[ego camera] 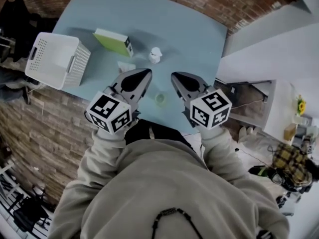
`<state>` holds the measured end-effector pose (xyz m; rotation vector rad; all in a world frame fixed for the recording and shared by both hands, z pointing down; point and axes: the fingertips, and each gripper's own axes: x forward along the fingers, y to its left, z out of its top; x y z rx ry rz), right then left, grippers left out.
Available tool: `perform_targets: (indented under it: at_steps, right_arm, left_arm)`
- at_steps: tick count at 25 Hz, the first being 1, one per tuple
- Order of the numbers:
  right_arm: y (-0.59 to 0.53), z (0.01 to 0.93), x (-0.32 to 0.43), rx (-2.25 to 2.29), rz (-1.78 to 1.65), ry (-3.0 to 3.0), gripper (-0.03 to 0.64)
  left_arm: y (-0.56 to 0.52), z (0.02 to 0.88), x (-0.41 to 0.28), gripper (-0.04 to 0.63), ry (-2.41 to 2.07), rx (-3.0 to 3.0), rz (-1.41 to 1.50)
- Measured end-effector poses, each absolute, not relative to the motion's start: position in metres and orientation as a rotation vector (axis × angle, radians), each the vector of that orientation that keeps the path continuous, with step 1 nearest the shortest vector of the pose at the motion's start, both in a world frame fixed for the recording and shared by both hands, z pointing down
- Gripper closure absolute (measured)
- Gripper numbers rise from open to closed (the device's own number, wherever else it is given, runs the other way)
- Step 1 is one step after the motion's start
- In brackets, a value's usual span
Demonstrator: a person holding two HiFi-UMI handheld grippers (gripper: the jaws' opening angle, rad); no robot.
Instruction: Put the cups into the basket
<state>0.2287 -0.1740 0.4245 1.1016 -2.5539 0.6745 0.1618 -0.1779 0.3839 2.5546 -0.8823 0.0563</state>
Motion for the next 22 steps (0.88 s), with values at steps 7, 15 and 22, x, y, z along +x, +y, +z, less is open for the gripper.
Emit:
perform_targets:
  at_steps: [7, 15, 22]
  right_arm:
    - [-0.162, 0.47, 0.236, 1.084, 0.752, -2.469, 0.604]
    - [-0.157, 0.518, 0.245, 1.075, 0.845, -2.364, 0.603]
    - [-0.144, 0.562, 0.239, 0.992, 0.93, -2.286, 0.53]
  left_arm:
    - [-0.174, 0.427, 0.167, 0.6, -0.862, 2.489, 0.087]
    - [-0.16, 0.461, 0.176, 0.6, -0.833, 2.436, 0.123]
    - [-0.15, 0.493, 0.176, 0.599, -0.828, 2.372, 0.146]
